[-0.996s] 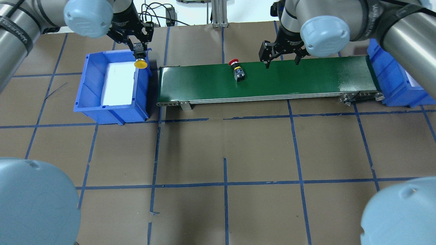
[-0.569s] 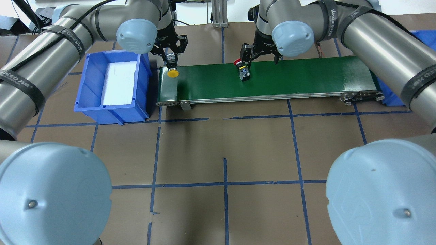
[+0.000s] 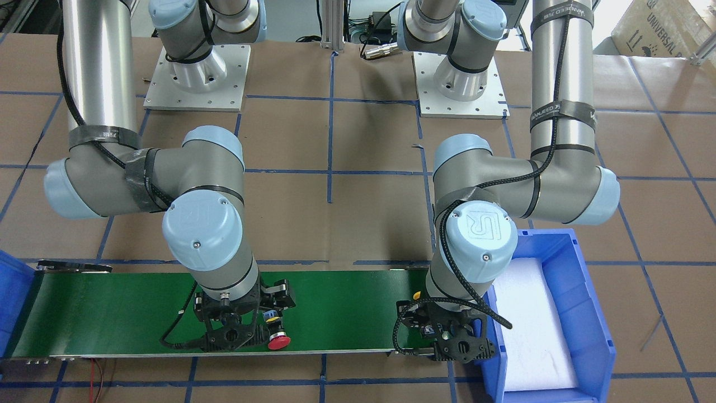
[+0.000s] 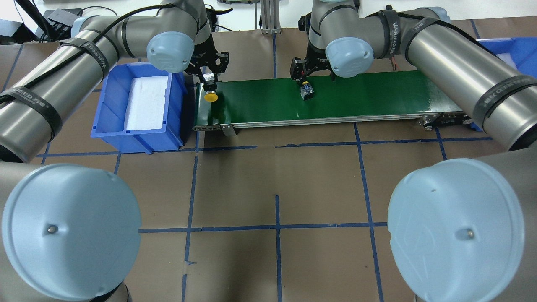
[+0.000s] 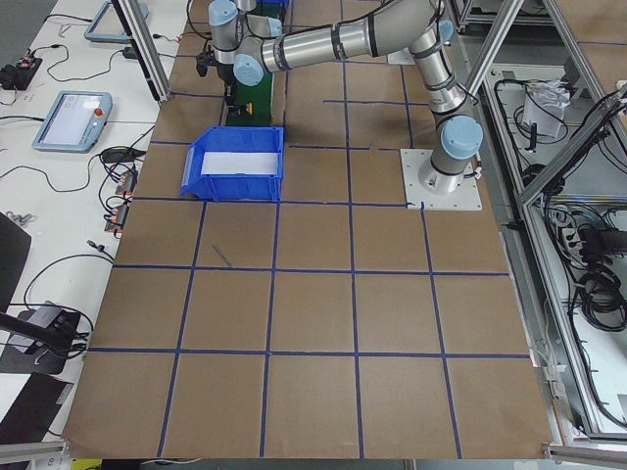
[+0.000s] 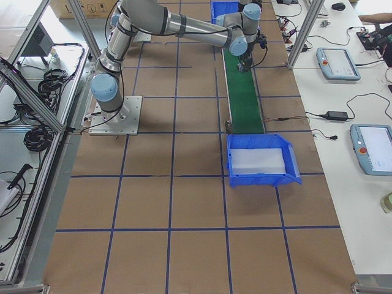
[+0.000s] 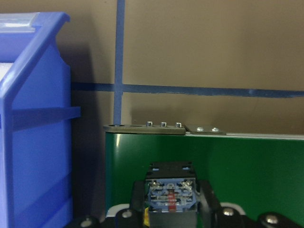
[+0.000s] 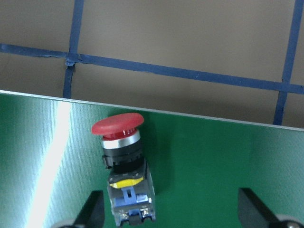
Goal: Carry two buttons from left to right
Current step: 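Release the second button with the left gripper while the right lifts the first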
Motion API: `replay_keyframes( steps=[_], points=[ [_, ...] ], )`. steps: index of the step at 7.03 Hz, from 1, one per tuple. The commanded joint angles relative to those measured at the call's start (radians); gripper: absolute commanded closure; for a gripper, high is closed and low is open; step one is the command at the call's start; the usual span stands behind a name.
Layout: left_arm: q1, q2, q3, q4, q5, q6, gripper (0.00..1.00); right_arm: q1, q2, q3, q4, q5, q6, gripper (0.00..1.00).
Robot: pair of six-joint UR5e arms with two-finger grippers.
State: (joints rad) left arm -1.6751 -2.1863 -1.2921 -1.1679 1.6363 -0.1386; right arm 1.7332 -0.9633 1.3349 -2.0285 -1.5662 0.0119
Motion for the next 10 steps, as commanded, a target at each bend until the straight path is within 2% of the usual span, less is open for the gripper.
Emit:
replay_keyframes(
  steps=[1,2,3,4,5,6,8,10],
  points=[
    [0.006,-0.010,-0.010,0.002,0.000,0.004,0.80,0.000,0.031,-0.006,-0.035,0.005,0.000,0.01],
    [0.005,-0.010,-0.016,0.004,0.000,0.004,0.44,0.000,0.041,-0.023,-0.036,0.008,0.000,0.02],
    [0.008,-0.009,-0.016,0.002,0.011,0.004,0.00,0.000,0.051,-0.029,-0.035,0.002,0.000,0.05],
    [0.024,0.006,-0.016,-0.015,0.014,0.004,0.00,-0.001,0.051,-0.034,-0.033,0.005,-0.010,0.30],
    [0.046,0.026,-0.006,-0.050,0.016,0.004,0.00,-0.007,0.051,-0.034,-0.016,0.006,-0.023,0.88],
    [0.069,0.078,0.005,-0.118,0.016,0.005,0.00,-0.007,0.051,-0.034,-0.015,0.008,-0.024,0.96],
    [0.110,0.170,-0.002,-0.173,0.031,0.063,0.00,-0.023,0.042,-0.036,0.003,0.008,-0.073,0.96],
    [0.107,0.268,-0.021,-0.199,0.025,0.065,0.00,-0.117,0.012,-0.036,0.074,0.020,-0.200,0.96]
  ],
)
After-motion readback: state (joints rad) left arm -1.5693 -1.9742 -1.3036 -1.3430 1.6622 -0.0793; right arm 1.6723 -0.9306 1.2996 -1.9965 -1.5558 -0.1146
